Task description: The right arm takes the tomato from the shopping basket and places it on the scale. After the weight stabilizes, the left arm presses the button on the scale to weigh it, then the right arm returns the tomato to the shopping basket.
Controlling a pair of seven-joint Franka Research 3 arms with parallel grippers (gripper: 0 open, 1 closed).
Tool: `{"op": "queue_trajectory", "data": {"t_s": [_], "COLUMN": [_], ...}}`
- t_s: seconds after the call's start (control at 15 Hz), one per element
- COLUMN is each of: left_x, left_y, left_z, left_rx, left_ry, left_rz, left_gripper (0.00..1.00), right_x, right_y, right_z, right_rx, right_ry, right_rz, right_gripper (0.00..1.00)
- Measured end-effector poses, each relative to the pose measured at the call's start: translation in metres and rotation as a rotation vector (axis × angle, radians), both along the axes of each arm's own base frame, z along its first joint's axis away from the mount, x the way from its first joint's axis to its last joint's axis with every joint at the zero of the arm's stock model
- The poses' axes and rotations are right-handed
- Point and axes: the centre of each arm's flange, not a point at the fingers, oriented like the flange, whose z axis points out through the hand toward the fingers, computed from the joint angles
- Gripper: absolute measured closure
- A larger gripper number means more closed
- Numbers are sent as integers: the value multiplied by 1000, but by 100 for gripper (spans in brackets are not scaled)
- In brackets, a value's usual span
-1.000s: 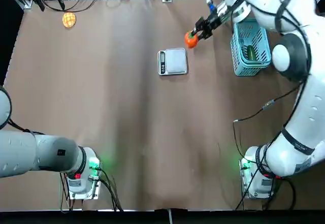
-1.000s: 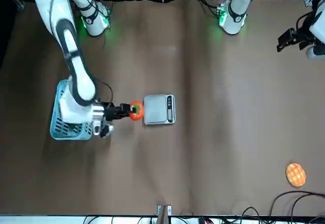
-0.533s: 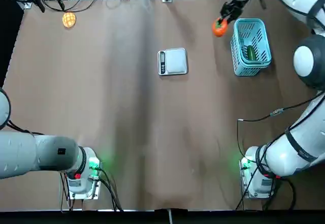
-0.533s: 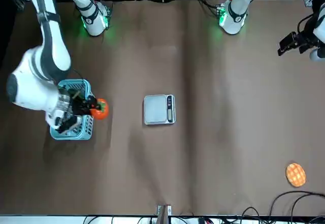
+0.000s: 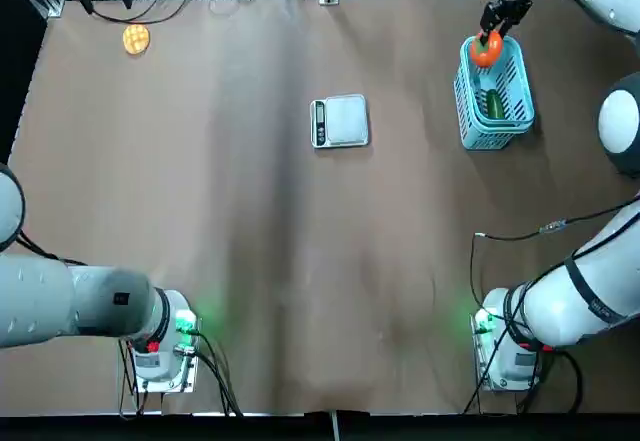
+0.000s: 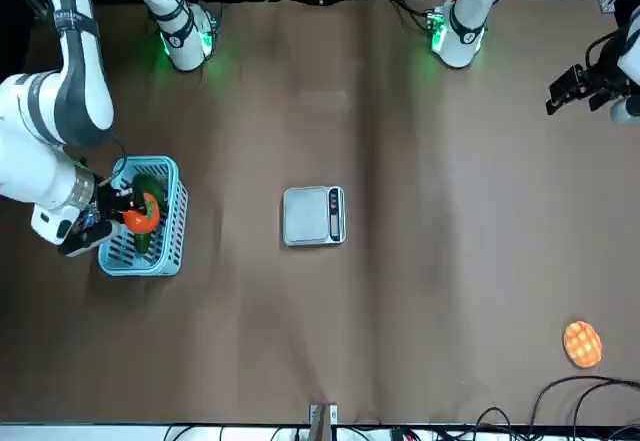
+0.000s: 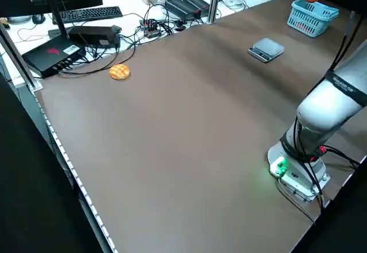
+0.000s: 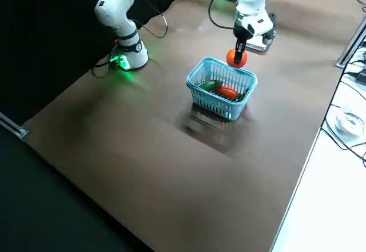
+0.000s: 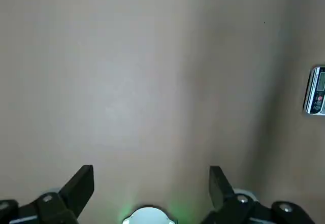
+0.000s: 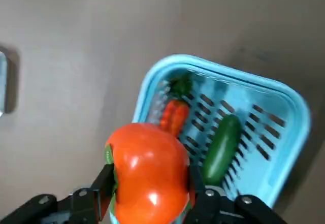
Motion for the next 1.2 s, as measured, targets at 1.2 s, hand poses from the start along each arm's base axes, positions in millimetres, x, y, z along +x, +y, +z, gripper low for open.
{"op": "queue_trajectory", "data": {"t_s": [1.2], "left_x": [20], "left_y": [-15], "left_z": [-13], "left_rx": [7], "left_ry": [43], "left_rz": [-19], "left_gripper": [0], "right_x": [8], "right_y": [-17], "right_z": [-120], "right_rx": [-210], "right_ry": [91], "right_rz": [-156], "right_gripper": [37]}}
